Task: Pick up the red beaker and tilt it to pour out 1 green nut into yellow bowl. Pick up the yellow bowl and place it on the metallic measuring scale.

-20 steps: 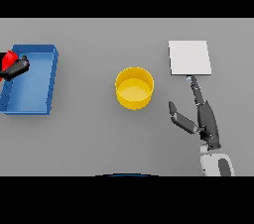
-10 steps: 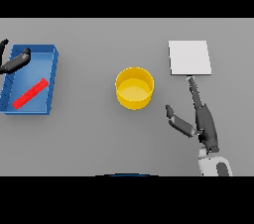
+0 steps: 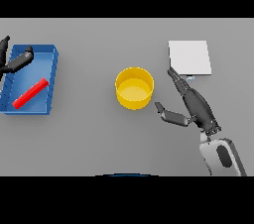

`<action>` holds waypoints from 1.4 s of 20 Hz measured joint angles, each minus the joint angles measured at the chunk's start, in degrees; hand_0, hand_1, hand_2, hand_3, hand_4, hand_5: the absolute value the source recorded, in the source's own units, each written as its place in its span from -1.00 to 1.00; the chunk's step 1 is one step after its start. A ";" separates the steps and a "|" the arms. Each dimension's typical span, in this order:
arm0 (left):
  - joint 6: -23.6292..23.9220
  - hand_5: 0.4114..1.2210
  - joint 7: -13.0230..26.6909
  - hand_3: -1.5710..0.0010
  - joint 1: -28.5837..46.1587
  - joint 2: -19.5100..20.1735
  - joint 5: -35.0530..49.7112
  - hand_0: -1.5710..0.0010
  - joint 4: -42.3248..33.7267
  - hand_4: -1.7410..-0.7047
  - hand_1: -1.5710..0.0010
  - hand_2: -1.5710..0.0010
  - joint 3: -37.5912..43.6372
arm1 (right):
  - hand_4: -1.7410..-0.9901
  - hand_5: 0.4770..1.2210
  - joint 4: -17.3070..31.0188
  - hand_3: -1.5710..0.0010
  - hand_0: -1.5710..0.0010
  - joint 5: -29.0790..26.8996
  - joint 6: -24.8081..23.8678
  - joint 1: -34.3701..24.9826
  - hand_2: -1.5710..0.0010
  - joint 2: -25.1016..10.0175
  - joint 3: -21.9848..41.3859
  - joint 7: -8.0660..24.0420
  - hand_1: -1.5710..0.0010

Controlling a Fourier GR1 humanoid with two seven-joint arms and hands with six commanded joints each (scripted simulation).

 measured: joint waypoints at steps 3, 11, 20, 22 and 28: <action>-0.40 -0.27 -0.02 1.00 -0.27 -0.10 0.06 0.99 -0.07 0.82 1.00 1.00 -0.20 | 0.23 -0.48 1.59 1.00 1.00 6.73 2.65 -5.29 1.00 -3.77 3.60 2.37 1.00; -0.58 -0.23 0.55 1.00 -1.28 -0.04 -0.03 1.00 0.17 0.82 1.00 1.00 -0.23 | 0.24 -0.52 10.02 1.00 1.00 15.35 11.16 -19.66 1.00 -8.96 11.46 -0.90 1.00; -0.75 -0.23 0.42 1.00 -1.28 0.17 -0.31 1.00 1.01 0.83 1.00 1.00 -0.30 | 0.32 -0.44 20.04 1.00 1.00 18.00 17.28 -28.65 1.00 -8.00 17.43 -5.55 1.00; -0.96 -0.21 0.31 1.00 -1.74 -0.20 -0.55 1.00 1.07 0.83 1.00 1.00 -0.59 | 0.31 -0.45 21.52 1.00 1.00 18.11 18.27 -29.37 1.00 -7.14 18.41 -5.89 1.00; -1.28 -0.20 -0.83 1.00 -0.84 -0.01 0.09 1.00 0.72 0.82 1.00 1.00 -0.35 | 0.17 -0.48 26.91 1.00 1.00 19.74 20.62 -32.52 1.00 -6.03 20.79 -5.30 1.00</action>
